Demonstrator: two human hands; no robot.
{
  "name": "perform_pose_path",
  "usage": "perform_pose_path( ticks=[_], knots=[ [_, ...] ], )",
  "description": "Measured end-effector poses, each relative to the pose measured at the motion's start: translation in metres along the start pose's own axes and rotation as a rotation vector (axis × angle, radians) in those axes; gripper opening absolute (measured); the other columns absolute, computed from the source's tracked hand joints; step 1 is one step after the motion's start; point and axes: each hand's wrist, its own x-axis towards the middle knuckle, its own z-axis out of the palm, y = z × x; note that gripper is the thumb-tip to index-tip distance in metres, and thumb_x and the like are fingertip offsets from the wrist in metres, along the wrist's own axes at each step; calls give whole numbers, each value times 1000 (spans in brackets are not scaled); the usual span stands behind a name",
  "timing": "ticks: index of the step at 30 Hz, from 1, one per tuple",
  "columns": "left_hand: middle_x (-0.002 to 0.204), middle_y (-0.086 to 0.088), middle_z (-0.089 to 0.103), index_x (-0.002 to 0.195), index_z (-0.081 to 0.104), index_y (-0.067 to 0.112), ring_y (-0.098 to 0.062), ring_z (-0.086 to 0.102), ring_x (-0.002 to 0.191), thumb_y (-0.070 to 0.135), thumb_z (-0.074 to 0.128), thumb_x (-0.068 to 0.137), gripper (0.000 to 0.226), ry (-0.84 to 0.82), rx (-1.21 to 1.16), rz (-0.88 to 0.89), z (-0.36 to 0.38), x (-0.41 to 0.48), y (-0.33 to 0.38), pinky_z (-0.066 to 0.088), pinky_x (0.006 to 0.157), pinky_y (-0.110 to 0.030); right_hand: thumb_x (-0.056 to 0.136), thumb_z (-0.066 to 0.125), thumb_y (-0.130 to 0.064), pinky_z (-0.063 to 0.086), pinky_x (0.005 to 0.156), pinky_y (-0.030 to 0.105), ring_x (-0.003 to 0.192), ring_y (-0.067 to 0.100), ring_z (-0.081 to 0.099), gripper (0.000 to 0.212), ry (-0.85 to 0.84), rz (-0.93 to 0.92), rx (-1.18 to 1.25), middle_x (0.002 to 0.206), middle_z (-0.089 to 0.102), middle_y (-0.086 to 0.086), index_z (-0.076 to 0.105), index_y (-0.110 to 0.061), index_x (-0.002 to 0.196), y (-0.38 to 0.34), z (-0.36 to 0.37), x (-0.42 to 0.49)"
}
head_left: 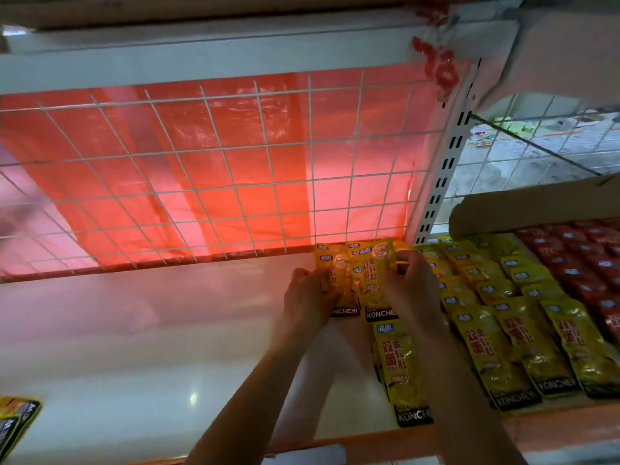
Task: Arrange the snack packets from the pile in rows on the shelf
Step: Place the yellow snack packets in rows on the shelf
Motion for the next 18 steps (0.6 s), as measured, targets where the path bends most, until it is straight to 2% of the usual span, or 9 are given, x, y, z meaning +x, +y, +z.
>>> perform_pose_path(
  ticks=[4,6,8,9,11,13,15,17,18],
  knots=[
    [108,-5,53,125,60,23,-25,62,92,33,59,92,35,154,-55,51,-3,-3,5,44,79,-28,90,58,-50,46,57,26,69,5,59,25,-22,-13,55,78,61,-13,54,-27,98,-4,2,-3],
    [104,0,64,123,61,23,-12,65,82,32,59,93,32,171,-195,77,-6,-4,12,50,78,-25,89,58,-51,43,52,22,65,-3,56,26,-38,-8,78,76,60,-17,54,-28,100,-6,5,-6],
    [91,10,69,124,58,27,5,64,71,35,65,89,37,75,-407,47,-8,-7,18,52,69,-15,89,63,-39,43,52,19,66,-4,56,22,-70,8,104,83,64,-12,56,-26,105,-8,11,-7],
    [87,12,69,125,55,30,6,65,70,34,69,85,42,29,-497,23,-8,-7,19,52,66,-14,89,64,-32,44,55,20,67,-2,56,23,-89,8,104,87,66,-8,56,-23,109,-10,13,-8],
    [89,6,71,128,51,32,-3,68,74,25,74,81,53,4,-608,-32,-6,-9,17,57,68,-25,89,61,-22,42,63,22,75,6,57,30,-121,-29,47,95,67,-1,57,-17,118,-12,16,-11],
    [92,4,72,127,52,33,-6,69,75,20,75,80,54,43,-636,-77,-8,-10,10,59,68,-31,90,59,-15,40,74,22,95,17,61,36,-122,-82,-43,108,67,4,57,-12,125,-13,15,-13],
    [90,7,70,123,54,37,1,66,70,22,74,81,49,81,-617,-101,-11,-11,1,56,58,-23,89,57,-10,42,88,26,113,23,57,39,-110,-133,-131,121,64,8,56,-10,128,-11,14,-14],
    [85,13,67,124,52,38,5,64,66,29,74,81,49,88,-547,-121,-16,-15,-6,51,50,-16,90,56,-8,42,97,34,119,26,54,40,-97,-175,-235,126,61,8,56,-11,129,-9,14,-14],
    [84,16,65,126,52,37,4,64,67,31,74,81,51,83,-500,-133,-18,-16,-8,52,51,-17,90,55,-8,41,98,35,120,26,52,40,-92,-186,-275,127,61,8,56,-12,130,-7,15,-14]
  ],
)
